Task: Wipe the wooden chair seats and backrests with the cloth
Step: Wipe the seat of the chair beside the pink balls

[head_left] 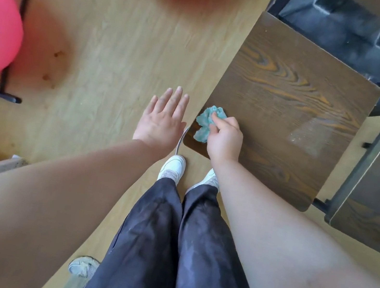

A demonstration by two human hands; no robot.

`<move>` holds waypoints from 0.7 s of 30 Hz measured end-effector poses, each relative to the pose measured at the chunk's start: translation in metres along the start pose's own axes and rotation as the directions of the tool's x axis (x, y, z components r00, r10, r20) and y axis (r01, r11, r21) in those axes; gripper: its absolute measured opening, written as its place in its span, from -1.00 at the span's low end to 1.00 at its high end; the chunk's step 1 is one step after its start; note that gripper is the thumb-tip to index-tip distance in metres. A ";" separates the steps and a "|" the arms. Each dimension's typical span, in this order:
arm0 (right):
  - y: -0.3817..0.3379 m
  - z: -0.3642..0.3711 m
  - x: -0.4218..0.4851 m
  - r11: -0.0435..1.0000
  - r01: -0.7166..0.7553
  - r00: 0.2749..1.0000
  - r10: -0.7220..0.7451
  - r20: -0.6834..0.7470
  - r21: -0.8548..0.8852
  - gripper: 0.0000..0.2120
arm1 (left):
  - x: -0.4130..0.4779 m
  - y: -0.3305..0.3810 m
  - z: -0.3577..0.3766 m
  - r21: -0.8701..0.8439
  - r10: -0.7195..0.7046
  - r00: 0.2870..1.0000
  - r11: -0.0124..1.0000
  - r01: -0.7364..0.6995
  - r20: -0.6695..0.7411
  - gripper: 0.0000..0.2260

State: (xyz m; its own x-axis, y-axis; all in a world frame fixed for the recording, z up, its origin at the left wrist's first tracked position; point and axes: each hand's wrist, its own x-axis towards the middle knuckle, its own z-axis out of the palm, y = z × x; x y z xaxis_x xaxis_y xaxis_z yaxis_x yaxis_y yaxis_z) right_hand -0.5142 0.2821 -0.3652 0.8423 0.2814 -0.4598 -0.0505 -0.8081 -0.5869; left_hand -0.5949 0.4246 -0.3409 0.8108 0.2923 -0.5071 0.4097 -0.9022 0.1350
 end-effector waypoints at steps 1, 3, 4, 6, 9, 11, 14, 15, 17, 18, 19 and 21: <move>-0.005 0.005 0.000 1.000 0.003 1.000 -0.003 0.005 0.005 -0.69 | -0.004 -0.007 0.000 -0.005 -0.012 1.000 1.000 0.012 -0.006 -0.44; -0.015 0.013 0.000 1.000 0.022 1.000 -0.022 0.018 0.002 -0.69 | -0.011 -0.020 0.003 -0.012 -0.038 0.999 0.999 0.038 -0.012 -0.45; -0.019 0.017 0.000 1.000 0.028 0.999 -0.028 0.029 -0.002 -0.69 | -0.014 -0.025 0.004 -0.017 -0.051 0.999 0.999 0.051 -0.011 -0.45; -0.028 0.025 0.000 0.999 0.031 0.998 -0.032 0.061 0.004 -0.70 | -0.021 -0.033 0.007 -0.022 -0.076 0.997 0.997 0.076 -0.009 -0.44; -0.037 0.032 0.002 0.999 0.044 0.994 -0.044 0.096 0.006 -0.71 | -0.027 -0.039 0.008 -0.011 -0.096 0.995 0.995 0.096 -0.004 -0.44; -0.040 0.032 0.003 0.999 0.039 0.995 -0.041 0.090 0.023 -0.72 | -0.028 -0.039 0.008 -0.001 -0.090 0.996 0.996 0.090 0.002 -0.44; -0.037 0.022 0.003 0.996 0.052 0.996 -0.056 0.063 0.068 -0.73 | -0.025 -0.031 0.005 0.023 -0.057 0.998 0.998 0.057 0.005 -0.44; -0.035 0.016 0.003 0.995 0.060 0.997 -0.064 0.048 0.080 -0.73 | -0.023 -0.027 0.004 0.031 -0.041 0.999 0.999 0.041 0.005 -0.44; -0.024 -0.002 0.005 0.994 0.064 0.998 -0.065 0.004 0.093 -0.73 | -0.016 -0.014 0.001 0.043 -0.004 1.000 0.999 0.004 0.004 -0.44; -0.019 -0.012 0.006 0.994 0.056 0.998 -0.055 -0.022 0.095 -0.73 | -0.012 -0.009 -0.001 0.048 0.010 1.000 0.999 -0.010 0.004 -0.44; -0.011 -0.024 0.008 0.994 0.037 0.998 -0.032 -0.052 0.098 -0.72 | -0.007 0.000 -0.003 0.050 0.026 1.000 0.998 -0.026 0.005 -0.44; 0.007 -0.054 0.012 0.995 -0.012 0.992 0.025 -0.124 0.100 -0.72 | 0.004 0.023 -0.008 0.051 0.072 0.997 0.996 -0.072 0.009 -0.45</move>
State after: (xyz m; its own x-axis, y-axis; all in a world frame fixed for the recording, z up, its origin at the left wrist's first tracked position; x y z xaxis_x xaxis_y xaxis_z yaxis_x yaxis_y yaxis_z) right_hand -0.4756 0.2519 -0.3393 0.9008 0.1949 -0.3881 -0.1144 -0.7555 -0.6450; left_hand -0.5790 0.4073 -0.3323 0.8343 0.2236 -0.5039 0.3282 -0.9359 0.1281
